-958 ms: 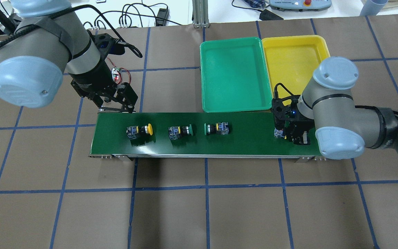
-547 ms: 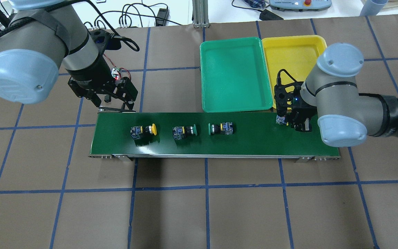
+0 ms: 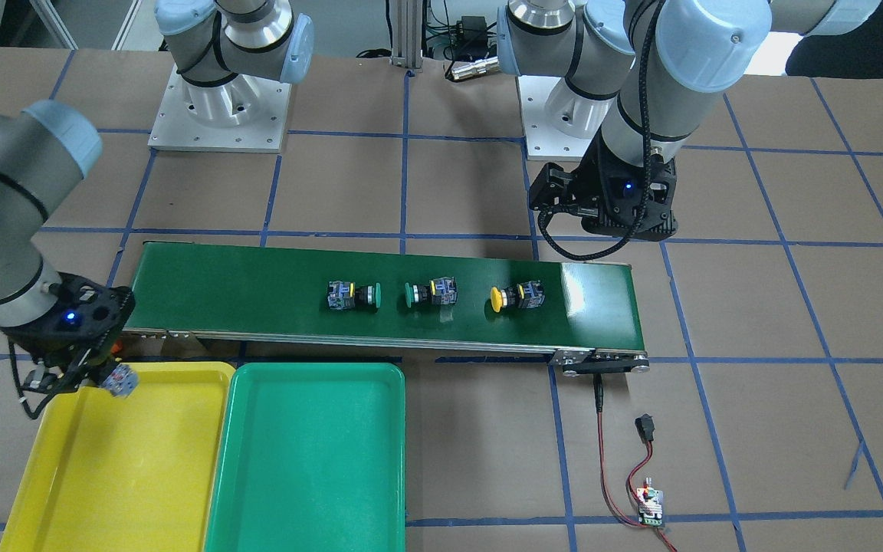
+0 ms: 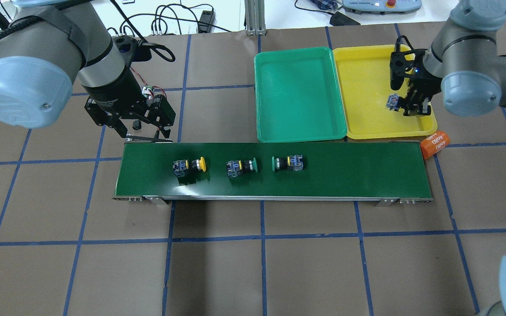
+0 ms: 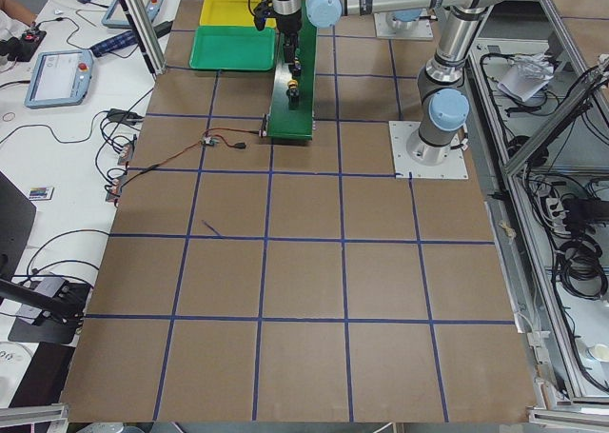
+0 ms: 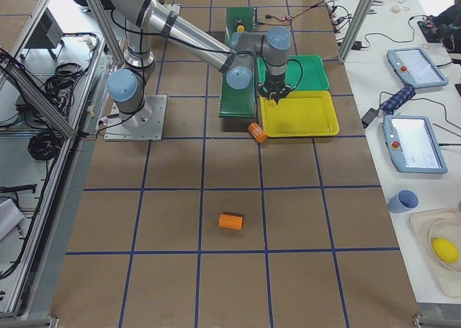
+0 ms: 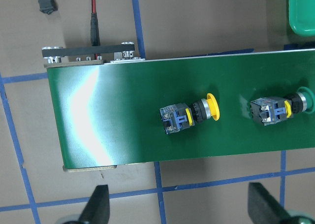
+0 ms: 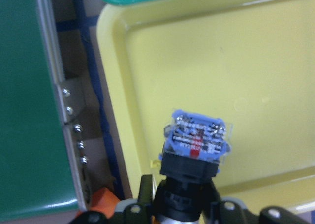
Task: Sort buttons by color to trays
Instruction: 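Carry the yellow button into the yellow tray and open the right gripper, then move the right gripper to a green-capped button on the belt and grasp it, then carry the green button into the green tray and open the right gripper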
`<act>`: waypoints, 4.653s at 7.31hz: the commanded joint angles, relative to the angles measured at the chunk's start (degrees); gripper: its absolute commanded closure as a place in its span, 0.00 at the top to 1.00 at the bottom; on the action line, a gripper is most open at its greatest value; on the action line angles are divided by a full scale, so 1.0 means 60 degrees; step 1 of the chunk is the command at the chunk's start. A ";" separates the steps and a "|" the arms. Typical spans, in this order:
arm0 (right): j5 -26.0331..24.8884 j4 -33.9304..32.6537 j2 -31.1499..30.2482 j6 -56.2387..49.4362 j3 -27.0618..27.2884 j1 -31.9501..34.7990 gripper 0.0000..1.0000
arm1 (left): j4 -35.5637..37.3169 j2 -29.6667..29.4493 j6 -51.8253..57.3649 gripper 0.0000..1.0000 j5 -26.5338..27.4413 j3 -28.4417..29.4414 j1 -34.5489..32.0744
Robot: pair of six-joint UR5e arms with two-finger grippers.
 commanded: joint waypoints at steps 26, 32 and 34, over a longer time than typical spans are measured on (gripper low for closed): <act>0.0012 -0.0492 -0.1561 0.1880 0.3027 0.2996 0.09 | -0.0239 0.0270 0.0102 1.00 0.0038 0.0336 0.0078; -0.0225 0.0642 -0.0174 0.1914 -0.0230 0.2880 0.03 | -0.0122 0.0402 0.0336 1.00 0.0024 0.0189 0.0078; -0.0196 0.0812 0.1099 0.1883 -0.1553 0.2894 0.04 | -0.0136 0.0269 0.0336 1.00 0.0038 0.0276 0.0078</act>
